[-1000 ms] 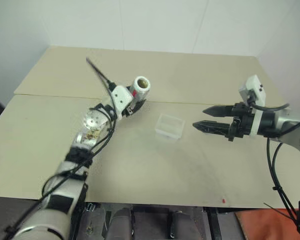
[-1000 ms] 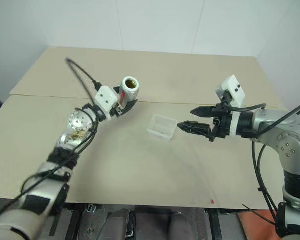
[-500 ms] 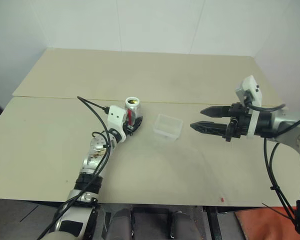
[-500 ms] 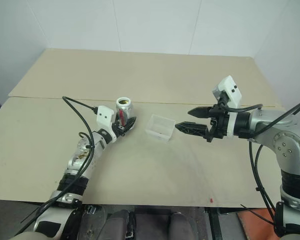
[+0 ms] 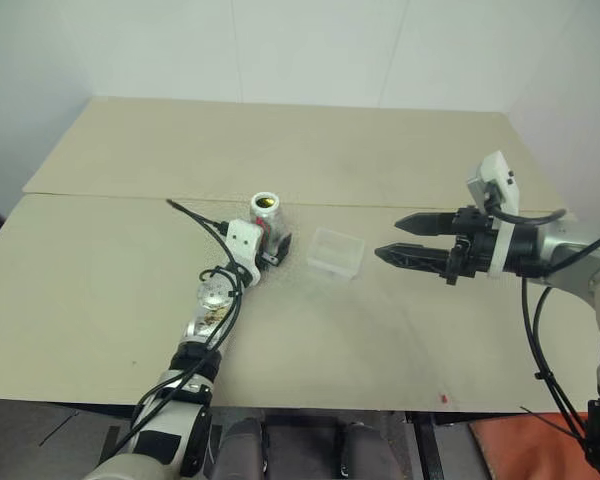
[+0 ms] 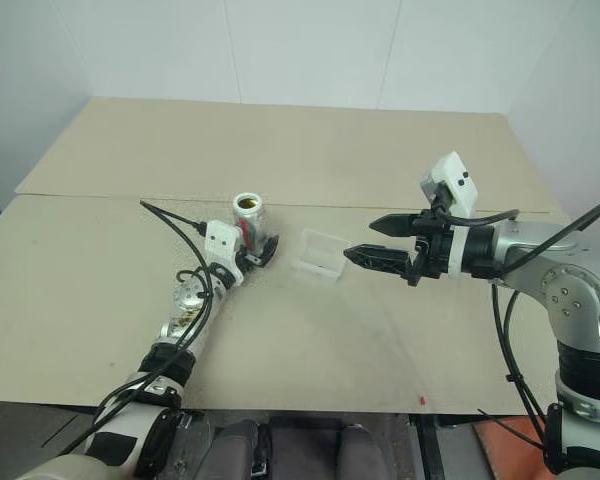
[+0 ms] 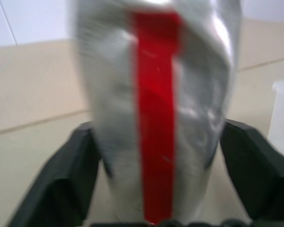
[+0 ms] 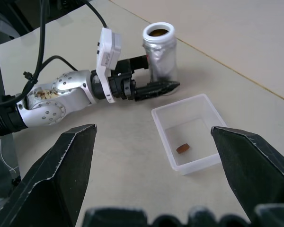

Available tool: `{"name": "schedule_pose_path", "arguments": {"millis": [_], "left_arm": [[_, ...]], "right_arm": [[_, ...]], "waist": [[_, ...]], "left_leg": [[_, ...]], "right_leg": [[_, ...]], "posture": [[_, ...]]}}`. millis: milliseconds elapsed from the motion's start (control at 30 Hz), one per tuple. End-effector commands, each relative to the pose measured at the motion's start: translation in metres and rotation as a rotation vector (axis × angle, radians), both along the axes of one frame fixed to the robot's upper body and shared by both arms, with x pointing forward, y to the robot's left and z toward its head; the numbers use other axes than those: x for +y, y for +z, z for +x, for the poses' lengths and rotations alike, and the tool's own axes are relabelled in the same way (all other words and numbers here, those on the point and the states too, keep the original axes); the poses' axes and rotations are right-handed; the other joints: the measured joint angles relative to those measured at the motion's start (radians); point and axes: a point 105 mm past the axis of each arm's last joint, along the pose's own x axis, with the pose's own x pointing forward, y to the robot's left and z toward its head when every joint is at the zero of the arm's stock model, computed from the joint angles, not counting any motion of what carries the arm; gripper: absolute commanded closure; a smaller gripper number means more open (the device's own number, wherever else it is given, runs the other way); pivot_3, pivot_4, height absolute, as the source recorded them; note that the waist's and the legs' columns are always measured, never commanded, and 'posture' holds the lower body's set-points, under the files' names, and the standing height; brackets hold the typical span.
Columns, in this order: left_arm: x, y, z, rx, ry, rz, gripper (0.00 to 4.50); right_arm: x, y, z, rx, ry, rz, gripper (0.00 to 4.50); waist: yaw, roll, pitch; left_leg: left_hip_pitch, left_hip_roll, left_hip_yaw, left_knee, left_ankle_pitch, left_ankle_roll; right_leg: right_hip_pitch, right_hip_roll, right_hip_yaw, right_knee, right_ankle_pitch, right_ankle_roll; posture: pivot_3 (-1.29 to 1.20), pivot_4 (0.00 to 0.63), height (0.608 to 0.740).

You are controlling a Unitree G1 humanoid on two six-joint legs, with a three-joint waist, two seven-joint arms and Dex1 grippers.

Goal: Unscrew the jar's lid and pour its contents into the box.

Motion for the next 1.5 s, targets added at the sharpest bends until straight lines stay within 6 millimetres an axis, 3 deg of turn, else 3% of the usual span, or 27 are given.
{"name": "schedule_pose_path", "arguments": {"millis": [33, 233, 400, 533, 767, 833, 1033, 1333, 1500], "left_arm": [[0.0, 0.01, -0.005, -0.044, -0.009, -0.001, 0.05], [0.018, 0.015, -0.03, -0.036, -0.078, 0.073, 0.05], [0.061, 0.03, -0.069, 0.012, -0.196, 0.211, 0.05], [0.089, 0.065, -0.1, 0.068, -0.387, 0.256, 0.05], [0.119, 0.143, -0.113, 0.064, -0.611, 0.301, 0.05], [0.124, 0.151, -0.115, 0.075, -0.652, 0.329, 0.05], [0.132, 0.147, -0.112, 0.105, -0.71, 0.389, 0.05], [0.116, 0.142, -0.113, 0.073, -0.735, 0.344, 0.05], [0.109, 0.127, -0.121, 0.07, -0.723, 0.344, 0.05]], "right_arm": [[0.002, 0.007, -0.006, -0.049, 0.02, -0.017, 0.0], [-0.003, 0.007, -0.002, -0.057, -0.002, -0.026, 0.0], [-0.013, 0.0, -0.001, -0.071, -0.029, -0.074, 0.0], [-0.024, -0.006, -0.001, -0.094, -0.04, -0.112, 0.0], [-0.037, -0.007, 0.001, -0.101, -0.054, -0.142, 0.0], [-0.04, -0.007, 0.0, -0.101, -0.048, -0.155, 0.0], [-0.046, -0.006, -0.003, -0.113, -0.044, -0.169, 0.0], [-0.066, -0.014, -0.007, -0.14, -0.08, -0.182, 0.0], [-0.082, -0.027, -0.008, -0.133, -0.094, -0.202, 0.0]], "waist": [[0.0, 0.0, 0.0], [-0.004, 0.0, 0.0], [-0.004, 0.001, 0.0], [-0.001, 0.001, -0.001], [-0.002, 0.001, -0.001], [-0.005, 0.001, -0.001], [-0.009, 0.001, -0.001], [-0.001, 0.001, -0.001], [-0.003, 0.001, -0.001]], "left_leg": [[0.0, 0.0, 0.0, 0.0, 0.0, 0.0], [0.0, 0.001, -0.001, -0.001, 0.0, 0.0], [0.001, 0.001, -0.001, -0.002, 0.0, 0.0], [0.002, 0.002, 0.0, -0.003, 0.0, 0.0], [0.004, 0.001, 0.001, -0.004, -0.001, 0.001], [0.005, 0.001, 0.002, -0.006, 0.0, 0.0], [0.005, 0.001, 0.01, -0.008, 0.001, -0.002], [0.005, 0.001, 0.01, -0.007, 0.001, -0.001], [0.006, 0.002, 0.01, -0.007, 0.001, -0.001]], "right_leg": [[0.0, 0.0, 0.0, 0.0, 0.0, 0.0], [-0.001, 0.0, 0.001, 0.0, 0.0, 0.0], [-0.001, 0.0, 0.002, 0.0, 0.0, 0.0], [-0.001, 0.0, 0.003, 0.0, 0.0, -0.001], [0.001, 0.0, 0.002, -0.001, 0.0, 0.0], [0.0, 0.001, 0.003, -0.001, -0.001, 0.0], [-0.001, 0.002, 0.004, -0.001, -0.002, -0.001], [0.0, 0.001, 0.004, -0.001, -0.002, -0.001], [0.0, 0.001, 0.005, 0.0, -0.002, -0.001]], "posture": [[0.0, 0.15, 0.74], [0.0, 0.15, 0.74], [0.0, 0.15, 0.74], [0.0, 0.15, 0.74], [0.0, 0.15, 0.74], [0.0, 0.15, 0.74], [0.0, 0.15, 0.74], [0.0, 0.15, 0.74], [0.0, 0.15, 0.74]]}}
